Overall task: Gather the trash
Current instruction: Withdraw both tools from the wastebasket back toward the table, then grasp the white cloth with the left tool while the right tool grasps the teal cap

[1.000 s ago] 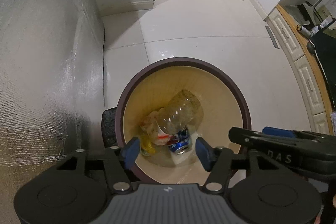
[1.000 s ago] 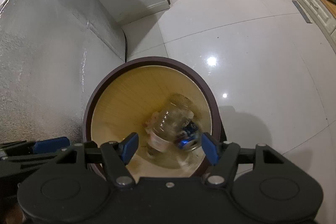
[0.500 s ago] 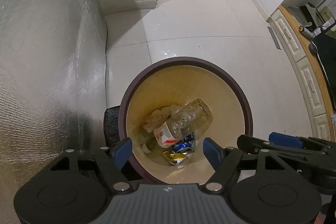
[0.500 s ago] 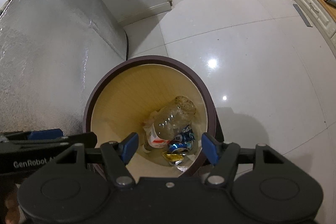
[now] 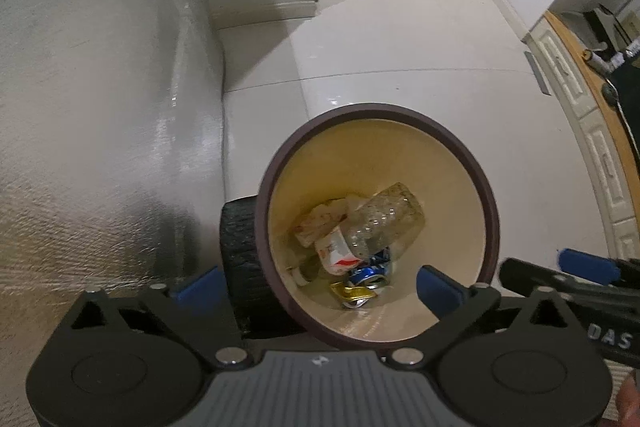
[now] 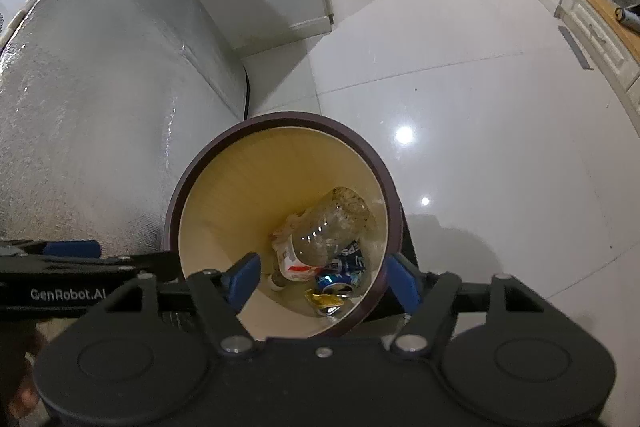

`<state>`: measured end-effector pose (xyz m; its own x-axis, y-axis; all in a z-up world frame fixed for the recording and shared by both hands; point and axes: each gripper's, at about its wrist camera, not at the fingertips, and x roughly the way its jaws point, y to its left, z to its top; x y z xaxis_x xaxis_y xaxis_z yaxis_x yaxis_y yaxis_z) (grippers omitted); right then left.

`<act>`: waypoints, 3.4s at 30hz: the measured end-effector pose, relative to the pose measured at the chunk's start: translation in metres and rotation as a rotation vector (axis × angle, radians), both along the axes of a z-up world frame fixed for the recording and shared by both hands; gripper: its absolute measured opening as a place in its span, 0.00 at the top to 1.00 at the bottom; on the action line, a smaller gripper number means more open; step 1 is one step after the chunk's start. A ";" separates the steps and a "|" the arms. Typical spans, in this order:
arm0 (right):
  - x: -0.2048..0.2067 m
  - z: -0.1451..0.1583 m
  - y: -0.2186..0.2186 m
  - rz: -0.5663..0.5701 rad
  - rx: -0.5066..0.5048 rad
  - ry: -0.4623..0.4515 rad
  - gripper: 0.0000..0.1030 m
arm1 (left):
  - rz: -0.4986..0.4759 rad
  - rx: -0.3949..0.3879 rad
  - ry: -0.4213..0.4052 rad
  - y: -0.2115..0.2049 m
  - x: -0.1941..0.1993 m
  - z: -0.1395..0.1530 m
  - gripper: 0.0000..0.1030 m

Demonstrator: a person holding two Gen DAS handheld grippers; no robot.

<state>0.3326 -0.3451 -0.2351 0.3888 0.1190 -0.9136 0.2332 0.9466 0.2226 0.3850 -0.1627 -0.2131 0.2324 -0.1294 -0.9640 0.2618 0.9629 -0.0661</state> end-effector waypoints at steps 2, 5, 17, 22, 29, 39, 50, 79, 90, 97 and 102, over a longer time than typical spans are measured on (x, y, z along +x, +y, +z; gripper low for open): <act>-0.004 0.002 0.000 -0.001 -0.013 -0.002 0.24 | 0.010 0.010 -0.005 0.003 -0.001 0.001 0.00; -0.010 0.006 0.000 -0.005 -0.030 -0.007 0.17 | 0.008 0.030 -0.020 0.005 -0.005 0.003 0.00; -0.035 0.027 -0.003 -0.026 -0.089 -0.052 0.00 | 0.012 0.021 -0.055 0.012 -0.035 0.018 0.00; -0.049 0.034 -0.005 -0.021 -0.103 -0.067 0.00 | 0.030 0.005 -0.095 0.020 -0.048 0.036 0.00; -0.076 0.056 -0.008 -0.024 -0.116 -0.116 0.00 | 0.011 -0.011 -0.164 0.030 -0.079 0.068 0.00; -0.130 0.102 0.000 -0.022 -0.150 -0.231 0.00 | 0.003 -0.058 -0.305 0.052 -0.136 0.126 0.00; -0.187 0.160 0.027 0.000 -0.186 -0.404 0.00 | -0.005 -0.111 -0.466 0.081 -0.194 0.179 0.00; -0.213 0.240 0.141 0.154 -0.148 -0.706 0.00 | 0.225 -0.070 -0.786 0.254 -0.254 0.271 0.00; -0.184 0.246 0.205 0.249 -0.107 -0.753 0.00 | 0.385 -0.005 -0.835 0.352 -0.250 0.272 0.00; -0.165 0.242 0.248 0.294 -0.090 -0.790 0.00 | 0.459 0.014 -0.807 0.401 -0.230 0.262 0.00; -0.154 0.231 0.277 0.342 -0.088 -0.805 0.00 | 0.442 0.009 -0.847 0.417 -0.200 0.245 0.00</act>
<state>0.1785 -0.0680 -0.0040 0.8748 0.2891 -0.3887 -0.2630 0.9573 0.1199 0.1845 0.2543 0.0318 0.8795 0.1442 -0.4535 -0.1685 0.9856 -0.0135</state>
